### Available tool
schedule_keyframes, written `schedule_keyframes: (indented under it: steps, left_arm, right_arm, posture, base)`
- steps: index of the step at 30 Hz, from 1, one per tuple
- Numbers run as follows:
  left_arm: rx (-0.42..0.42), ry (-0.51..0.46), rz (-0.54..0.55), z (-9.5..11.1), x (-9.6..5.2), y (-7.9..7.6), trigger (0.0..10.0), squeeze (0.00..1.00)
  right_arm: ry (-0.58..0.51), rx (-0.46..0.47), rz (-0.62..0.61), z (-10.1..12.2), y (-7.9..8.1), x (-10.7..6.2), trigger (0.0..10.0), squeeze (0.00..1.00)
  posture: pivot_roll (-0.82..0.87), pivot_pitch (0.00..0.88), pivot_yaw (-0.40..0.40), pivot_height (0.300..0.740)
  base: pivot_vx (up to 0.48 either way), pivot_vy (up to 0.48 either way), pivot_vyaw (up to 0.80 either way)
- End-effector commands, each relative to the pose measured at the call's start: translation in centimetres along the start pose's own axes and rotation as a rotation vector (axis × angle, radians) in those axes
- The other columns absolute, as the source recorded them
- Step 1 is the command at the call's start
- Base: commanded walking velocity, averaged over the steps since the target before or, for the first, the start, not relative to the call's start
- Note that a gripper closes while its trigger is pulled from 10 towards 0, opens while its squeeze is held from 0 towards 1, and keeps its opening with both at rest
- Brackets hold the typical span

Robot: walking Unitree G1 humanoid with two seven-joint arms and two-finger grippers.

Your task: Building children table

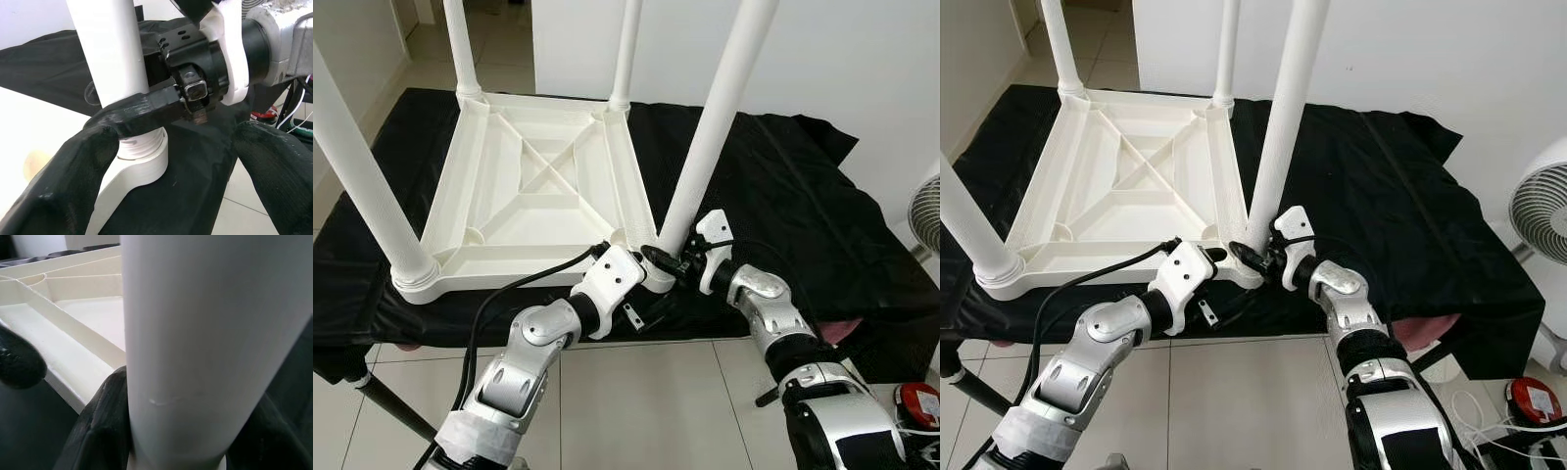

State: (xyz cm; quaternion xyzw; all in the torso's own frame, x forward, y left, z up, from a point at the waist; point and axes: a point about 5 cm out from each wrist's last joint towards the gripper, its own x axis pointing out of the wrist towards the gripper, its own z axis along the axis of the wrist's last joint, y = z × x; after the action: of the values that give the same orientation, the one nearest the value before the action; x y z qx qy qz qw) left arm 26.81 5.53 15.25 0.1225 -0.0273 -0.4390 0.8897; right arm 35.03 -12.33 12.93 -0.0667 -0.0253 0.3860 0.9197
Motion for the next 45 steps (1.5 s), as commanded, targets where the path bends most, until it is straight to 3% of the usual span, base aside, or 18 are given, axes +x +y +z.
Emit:
schedule_keyframes:
  steps: [1,7,15,22,32,33,37,44,45]
  left_arm:
    - [-0.007,0.010,0.033,-0.3,0.1,-0.2,10.0,0.00]
    - [-0.012,0.014,0.034,-0.5,0.0,-0.4,10.0,0.00]
    - [-0.011,0.017,0.018,-0.6,0.1,-0.5,10.0,0.00]
    - [-0.010,0.012,0.014,-0.5,0.2,-0.6,10.0,0.00]
    - [-0.010,0.011,0.014,-0.5,0.3,-0.6,10.0,0.00]
    - [-0.010,0.011,0.016,-0.5,0.3,-0.6,10.0,0.00]
    - [-0.010,0.012,0.018,-0.5,0.2,-0.6,10.0,0.00]
    - [-0.008,0.021,0.020,-0.7,-0.1,-0.6,10.0,0.00]
    - [-0.006,0.024,0.021,-0.8,-0.2,-0.5,10.0,0.00]
  right_arm:
    - [0.011,-0.015,-0.088,-0.2,0.3,0.2,10.0,0.00]
    - [-0.011,0.031,-0.261,-0.3,1.1,0.4,10.0,0.00]
    - [-0.017,0.131,-0.595,-1.0,2.4,-0.4,10.0,0.00]
    - [-0.018,0.157,-0.687,-0.6,3.8,-0.1,10.0,0.00]
    - [-0.005,0.139,-0.688,-0.1,3.2,-0.5,10.0,0.04]
    - [-0.014,0.141,-0.669,0.0,3.0,-0.7,10.0,1.00]
    - [-0.029,0.131,-0.632,0.2,2.4,-1.0,10.0,1.00]
    - [-0.038,0.068,-0.450,0.8,0.2,-2.2,10.0,1.00]
    - [-0.020,0.048,-0.340,0.6,-0.3,-2.6,10.0,0.00]
  posture:
    - [0.05,0.010,-0.113,0.740]
    - [0.05,0.009,-0.115,0.740]
    - [0.04,0.000,-0.110,0.740]
    - [0.04,0.000,-0.112,0.740]
    - [0.04,0.000,-0.118,0.740]
    - [0.04,0.000,-0.120,0.740]
    - [0.04,0.000,-0.121,0.740]
    - [0.04,0.000,-0.117,0.740]
    - [0.04,0.000,-0.115,0.740]
  base:
    - [0.000,0.000,0.00]
    - [0.000,0.000,0.00]
    - [0.000,0.000,0.00]
    - [0.000,0.000,0.00]
    - [0.000,0.000,0.00]
    - [0.000,0.000,0.00]
    - [0.000,0.000,0.00]
    - [0.000,0.000,0.00]
    - [0.000,0.000,0.00]
